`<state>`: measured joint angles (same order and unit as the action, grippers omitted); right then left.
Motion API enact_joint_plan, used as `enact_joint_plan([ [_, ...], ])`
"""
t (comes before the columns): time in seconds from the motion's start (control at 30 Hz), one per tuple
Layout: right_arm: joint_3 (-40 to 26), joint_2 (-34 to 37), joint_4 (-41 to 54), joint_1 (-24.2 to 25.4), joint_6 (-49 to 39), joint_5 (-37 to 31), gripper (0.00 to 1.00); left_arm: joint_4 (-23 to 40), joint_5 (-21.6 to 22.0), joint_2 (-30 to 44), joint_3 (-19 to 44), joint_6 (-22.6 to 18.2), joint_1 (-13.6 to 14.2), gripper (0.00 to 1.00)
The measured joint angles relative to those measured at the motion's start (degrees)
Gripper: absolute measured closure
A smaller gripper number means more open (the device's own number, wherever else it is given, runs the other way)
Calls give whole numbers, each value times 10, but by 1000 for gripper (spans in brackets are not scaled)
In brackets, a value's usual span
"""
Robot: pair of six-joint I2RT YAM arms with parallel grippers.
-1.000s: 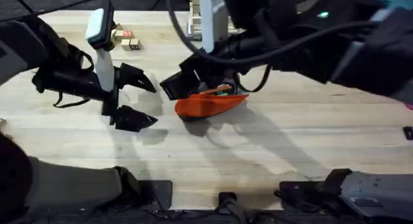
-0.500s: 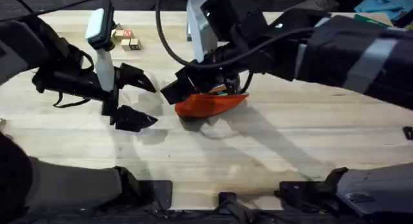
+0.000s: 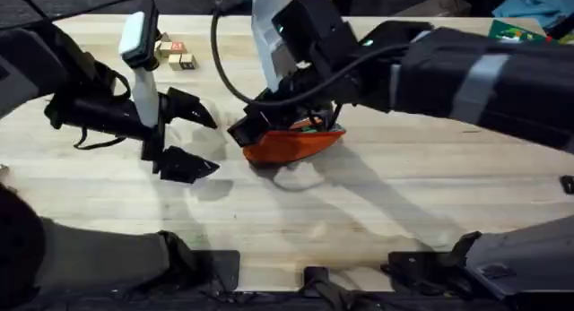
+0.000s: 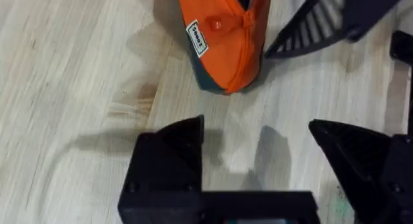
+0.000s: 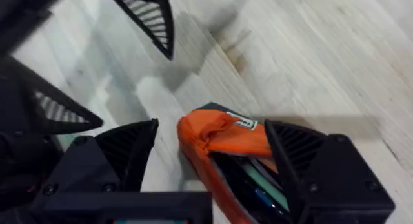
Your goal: Unzip the bag, pick up the pens from the table one at a time and place them inside, then zip the bag closed.
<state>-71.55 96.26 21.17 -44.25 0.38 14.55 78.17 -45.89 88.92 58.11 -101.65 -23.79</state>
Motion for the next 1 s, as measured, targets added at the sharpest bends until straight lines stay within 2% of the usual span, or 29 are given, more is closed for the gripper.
enact_joint_plan([
  [0.37, 0, 30, 1, -5, 0, -9, 17, 0, 0, 0, 0, 0, 0, 7],
  [0.57, 0, 30, 6, -6, 3, -12, 238, 0, 0, 0, 0, 0, 0, 7],
  [0.8, 0, 30, 16, -8, 5, -12, 444, 0, 0, 0, 0, 0, 0, 7],
  [1.0, 0, 30, 15, -15, 7, -8, 739, 0, 0, 0, 0, 0, 0, 8],
])
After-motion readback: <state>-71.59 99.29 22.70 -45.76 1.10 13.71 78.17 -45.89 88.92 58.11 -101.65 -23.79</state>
